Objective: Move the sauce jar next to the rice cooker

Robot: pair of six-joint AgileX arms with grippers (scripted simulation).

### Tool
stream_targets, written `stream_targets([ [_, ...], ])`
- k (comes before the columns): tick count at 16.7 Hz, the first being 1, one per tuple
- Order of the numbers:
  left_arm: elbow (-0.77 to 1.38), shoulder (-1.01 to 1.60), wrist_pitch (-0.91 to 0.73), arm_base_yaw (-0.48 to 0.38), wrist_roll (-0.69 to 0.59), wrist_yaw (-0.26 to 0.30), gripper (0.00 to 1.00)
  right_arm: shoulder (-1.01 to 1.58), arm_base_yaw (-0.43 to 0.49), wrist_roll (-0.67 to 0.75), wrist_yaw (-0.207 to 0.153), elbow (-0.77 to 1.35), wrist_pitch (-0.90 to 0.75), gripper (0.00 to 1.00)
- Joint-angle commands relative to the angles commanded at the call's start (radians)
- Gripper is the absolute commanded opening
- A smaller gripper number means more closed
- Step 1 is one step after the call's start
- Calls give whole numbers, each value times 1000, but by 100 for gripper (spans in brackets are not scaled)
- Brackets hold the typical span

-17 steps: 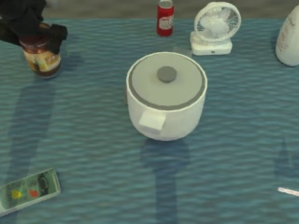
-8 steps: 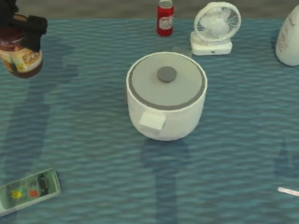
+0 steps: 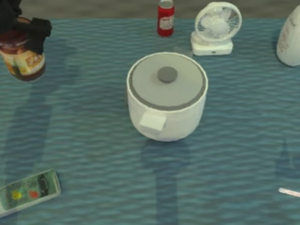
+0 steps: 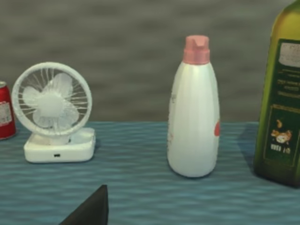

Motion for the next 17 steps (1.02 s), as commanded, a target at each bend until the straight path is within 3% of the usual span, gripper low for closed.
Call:
stream_targets([
  [10,-330,-116,209,-253,-491,-144,0,0,0,0,0,0,0,100],
  [17,-374,-127,238,-280,-539,-161,0,0,0,0,0,0,0,100],
])
